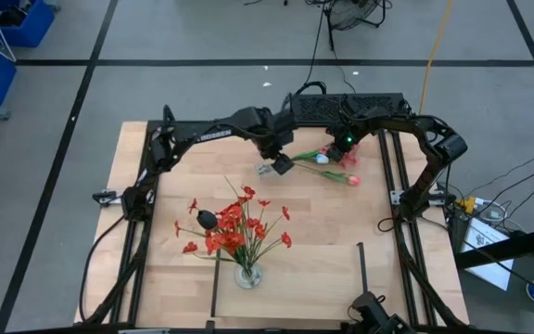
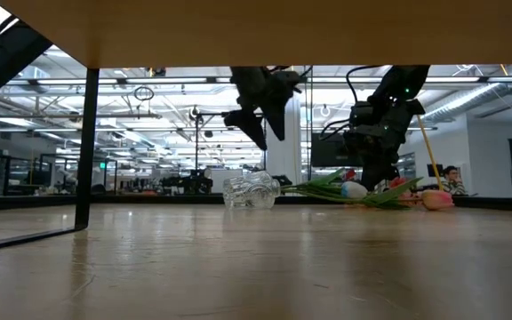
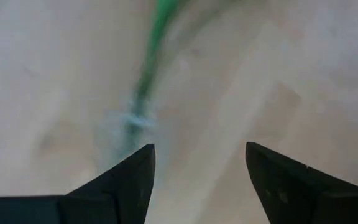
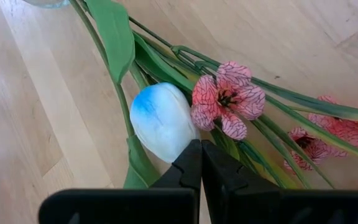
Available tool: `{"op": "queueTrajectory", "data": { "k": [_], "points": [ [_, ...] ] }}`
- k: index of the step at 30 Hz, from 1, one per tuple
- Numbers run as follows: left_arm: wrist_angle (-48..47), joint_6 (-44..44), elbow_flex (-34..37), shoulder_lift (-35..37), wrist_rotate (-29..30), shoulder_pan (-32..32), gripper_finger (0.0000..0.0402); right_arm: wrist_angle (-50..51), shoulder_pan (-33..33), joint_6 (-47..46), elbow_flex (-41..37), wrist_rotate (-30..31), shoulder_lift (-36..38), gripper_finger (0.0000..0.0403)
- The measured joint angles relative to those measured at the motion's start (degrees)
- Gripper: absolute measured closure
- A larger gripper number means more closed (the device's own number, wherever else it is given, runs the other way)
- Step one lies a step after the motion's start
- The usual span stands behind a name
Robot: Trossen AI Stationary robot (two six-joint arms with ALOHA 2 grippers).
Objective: Pick and place flowers into a vace then onto a shelf
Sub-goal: Put the pink tulip into the transparent vase
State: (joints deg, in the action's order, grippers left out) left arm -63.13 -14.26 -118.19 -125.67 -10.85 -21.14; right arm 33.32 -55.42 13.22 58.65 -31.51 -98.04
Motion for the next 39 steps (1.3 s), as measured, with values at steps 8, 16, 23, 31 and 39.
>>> {"op": "queueTrajectory", "data": {
  "k": [8,16,23,31,39],
  "points": [
    [6.58,5.25,-0.08,-1.64,-1.45,-0.1,0.0135,-0.01,0.0,-0.11,-0.02,-0.02,0.0,0.0403],
    [6.42,6.57,-0.07,-5.65,-0.98,-1.21,0.0135,-0.13,0.0,-0.18,-0.02,-0.14,0.0,0.0403],
    [7.5,9.74,-0.07,-7.92,-0.18,-1.71,0.0135,-0.28,0.02,-0.31,-0.04,-0.2,0.0,0.0403],
    [6.63,10.54,-0.08,-9.68,2.66,-1.61,0.0135,-0.33,0.02,-0.29,-0.04,-0.26,0.0,0.0403],
    [1.7,17.94,-0.04,-9.69,2.8,-1.45,0.0135,-0.33,0.02,-0.18,-0.04,-0.26,0.0,0.0403]
  ]
}}
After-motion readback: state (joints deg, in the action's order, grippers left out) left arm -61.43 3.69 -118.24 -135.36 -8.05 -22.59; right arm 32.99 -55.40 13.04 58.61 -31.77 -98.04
